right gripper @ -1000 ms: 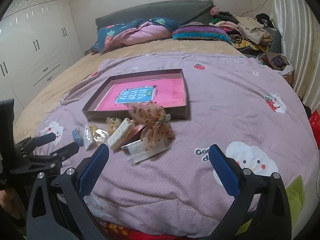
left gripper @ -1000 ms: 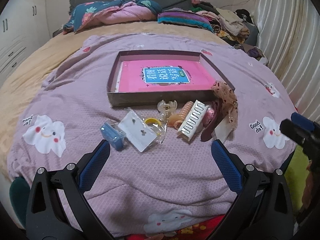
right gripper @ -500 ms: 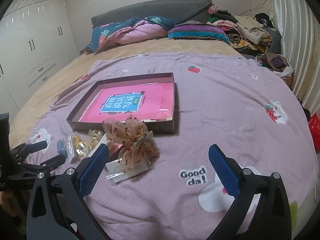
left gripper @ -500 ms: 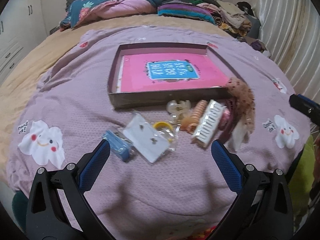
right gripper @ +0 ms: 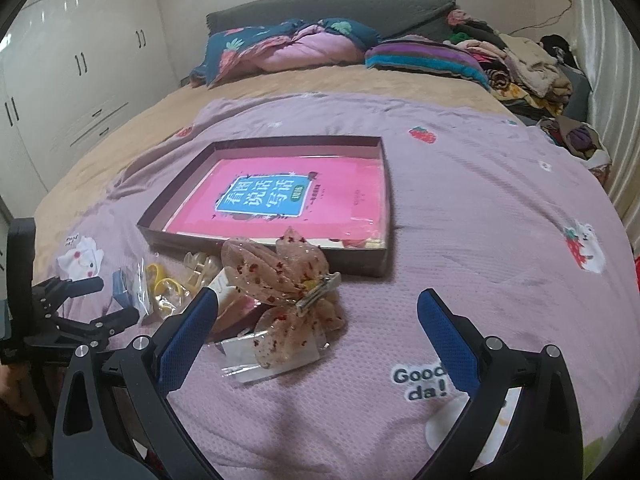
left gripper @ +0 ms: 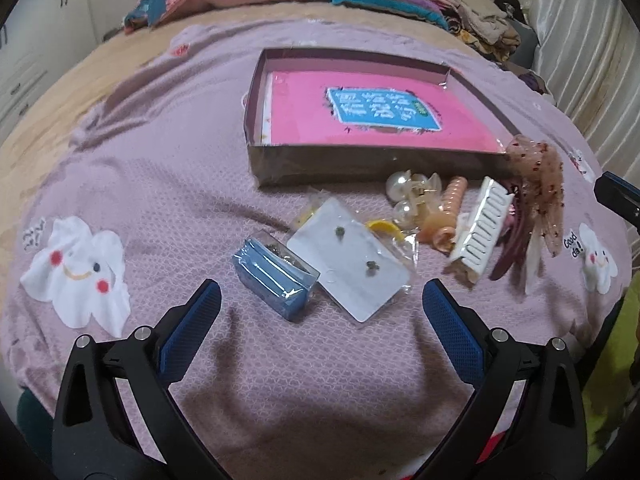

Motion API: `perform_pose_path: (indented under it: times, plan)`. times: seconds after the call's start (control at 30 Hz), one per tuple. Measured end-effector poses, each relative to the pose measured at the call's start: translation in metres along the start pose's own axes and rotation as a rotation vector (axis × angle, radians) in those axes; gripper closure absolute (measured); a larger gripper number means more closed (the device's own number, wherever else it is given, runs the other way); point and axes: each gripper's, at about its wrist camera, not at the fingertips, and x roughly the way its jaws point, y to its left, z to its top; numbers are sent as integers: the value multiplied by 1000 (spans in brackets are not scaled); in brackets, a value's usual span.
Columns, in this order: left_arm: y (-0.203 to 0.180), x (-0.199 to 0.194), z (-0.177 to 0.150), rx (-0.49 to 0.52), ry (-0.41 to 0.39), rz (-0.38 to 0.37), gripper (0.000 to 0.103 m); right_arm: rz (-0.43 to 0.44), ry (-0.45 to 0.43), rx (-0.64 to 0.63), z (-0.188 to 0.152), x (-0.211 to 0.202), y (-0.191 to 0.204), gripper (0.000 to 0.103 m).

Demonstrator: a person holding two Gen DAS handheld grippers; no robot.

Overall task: Organize jewelry
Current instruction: 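Grasp the pink lace bow clip with the right tool while the left tool grasps the clear earring bag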

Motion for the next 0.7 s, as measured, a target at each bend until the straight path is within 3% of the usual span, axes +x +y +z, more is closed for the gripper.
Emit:
perform_pose_path:
  times: [0.23, 0.37, 0.53, 0.7]
  plan:
    - [11, 15, 5, -156, 69, -151, 8, 2, 6, -38, 8, 21, 11, 4]
    - [14, 18, 12, -167, 49, -138, 9, -4, 15, -64, 11, 32, 17, 8]
    - [24, 23, 20, -177, 44, -130, 16, 16, 40, -111, 13, 47, 26, 36]
    - [33, 23, 17, -163, 51, -125, 20, 29, 39, -121, 13, 51, 26, 74]
